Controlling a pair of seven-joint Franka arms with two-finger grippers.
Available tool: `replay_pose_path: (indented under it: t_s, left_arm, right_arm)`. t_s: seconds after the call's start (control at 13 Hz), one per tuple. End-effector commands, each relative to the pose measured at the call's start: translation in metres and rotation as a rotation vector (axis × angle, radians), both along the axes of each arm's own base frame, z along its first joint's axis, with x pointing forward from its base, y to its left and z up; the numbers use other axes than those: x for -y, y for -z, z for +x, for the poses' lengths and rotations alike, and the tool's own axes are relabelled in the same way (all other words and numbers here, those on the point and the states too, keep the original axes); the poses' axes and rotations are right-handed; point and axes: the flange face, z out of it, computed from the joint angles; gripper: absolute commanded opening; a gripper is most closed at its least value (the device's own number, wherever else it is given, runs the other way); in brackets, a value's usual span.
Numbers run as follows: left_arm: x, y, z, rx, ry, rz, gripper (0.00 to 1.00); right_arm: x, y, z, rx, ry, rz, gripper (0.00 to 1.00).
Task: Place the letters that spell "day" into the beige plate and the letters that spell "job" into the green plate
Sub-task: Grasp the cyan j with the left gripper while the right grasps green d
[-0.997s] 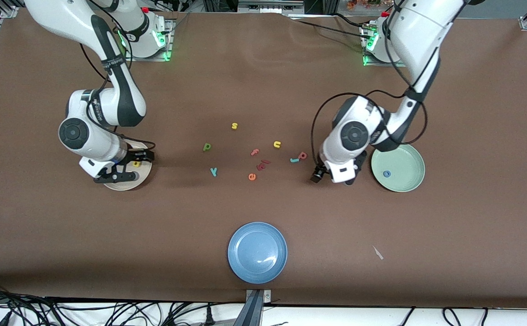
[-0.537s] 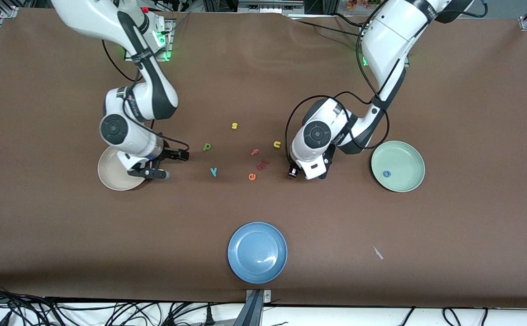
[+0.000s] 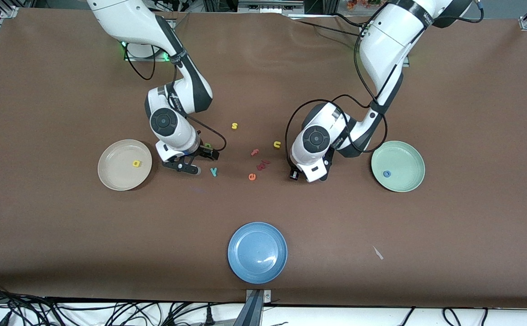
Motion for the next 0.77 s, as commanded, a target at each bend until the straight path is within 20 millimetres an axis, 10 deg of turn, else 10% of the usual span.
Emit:
replay_pose_path:
  t_s: [0.0, 0.54, 0.69]
  left_arm:
    - [0.008, 0.001, -0.001, -0.009, -0.025, 0.011, 0.56]
    - [0.014, 0.011, -0.009, -0.017, -0.018, 0.026, 0.54]
    - [0.013, 0.011, -0.008, -0.012, -0.013, 0.031, 0.34]
  right_arm:
    - [-0.009, 0.010, -0.007, -0.007, 0.026, -0.004, 0.97]
    - [-0.005, 0.016, -0.021, -0.034, 0.025, -0.017, 0.65]
    - [-0.003, 0.014, -0.024, -0.037, 0.030, -0.018, 0.62]
